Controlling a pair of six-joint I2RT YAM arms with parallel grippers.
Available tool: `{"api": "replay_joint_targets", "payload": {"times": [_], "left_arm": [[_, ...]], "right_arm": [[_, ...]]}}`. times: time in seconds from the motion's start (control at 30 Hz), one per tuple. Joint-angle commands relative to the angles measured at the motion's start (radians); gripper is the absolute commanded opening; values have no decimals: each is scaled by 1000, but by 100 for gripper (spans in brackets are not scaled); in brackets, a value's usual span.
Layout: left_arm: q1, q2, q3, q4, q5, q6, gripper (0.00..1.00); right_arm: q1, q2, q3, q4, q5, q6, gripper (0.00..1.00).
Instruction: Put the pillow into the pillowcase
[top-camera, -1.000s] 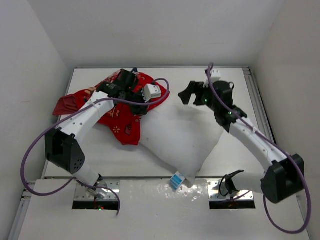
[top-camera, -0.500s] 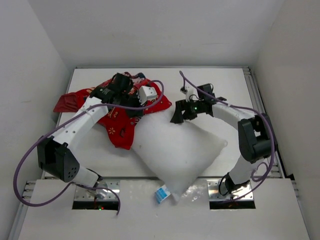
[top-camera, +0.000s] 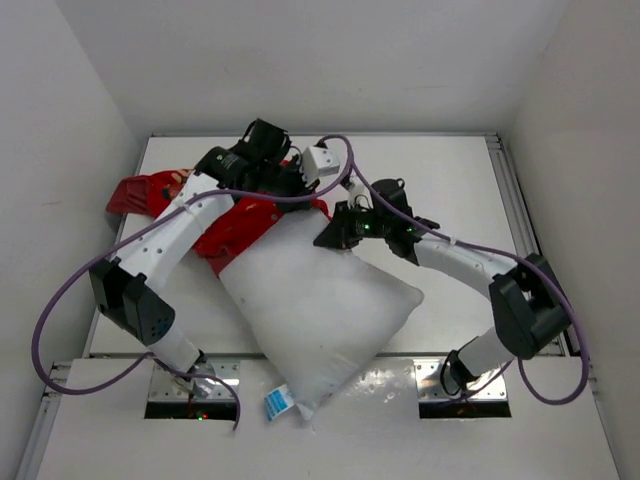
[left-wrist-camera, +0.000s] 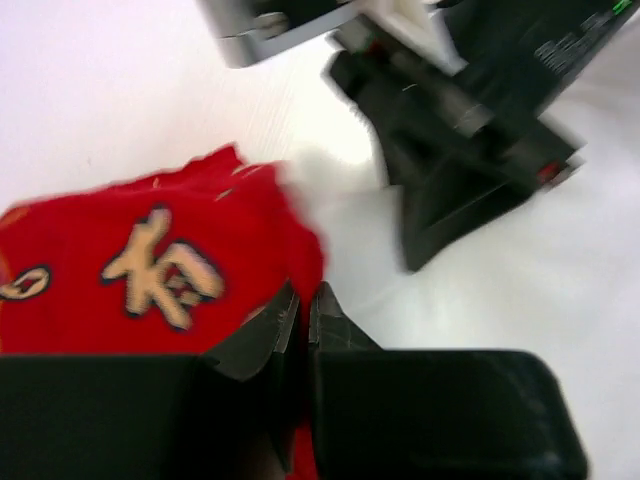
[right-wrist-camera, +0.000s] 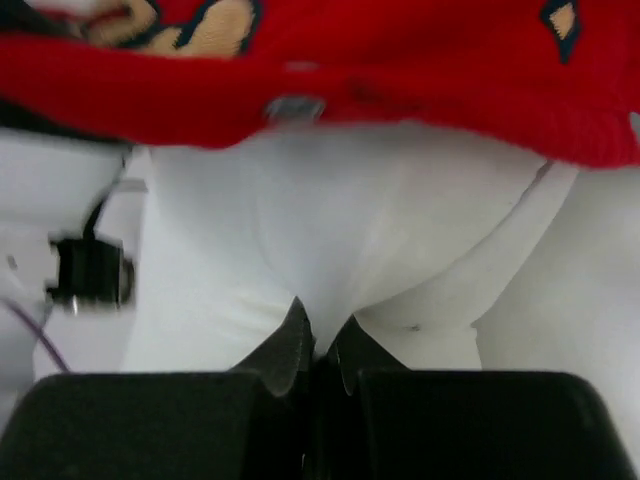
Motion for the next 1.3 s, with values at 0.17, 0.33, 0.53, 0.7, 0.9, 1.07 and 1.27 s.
{"api": "replay_joint_targets", "payload": {"times": [0.17, 0.33, 0.53, 0.7, 0.9, 1.07, 1.27], "left_arm": [[-144, 86, 433, -124, 131, 96, 0], [-164, 77, 457, -207, 212, 169, 0], [-173, 47, 328, -195, 170, 176, 0], [-135, 33, 136, -11, -17, 94, 47], [-61, 16, 47, 134, -87, -29, 100], [5, -23, -46, 239, -165, -81, 100], [22, 31, -149, 273, -263, -31, 0]], "right_arm": [[27, -210, 69, 610, 518, 246, 0], [25, -277, 11, 685, 906, 280, 0], [22, -307, 13, 542, 1237, 254, 0], [-11, -253, -11, 253, 1291, 283, 0], [-159, -184, -8, -53, 1138, 304, 75], [-304, -143, 85, -225, 959, 167, 99], [-372, -130, 257, -476, 770, -12, 0]]}}
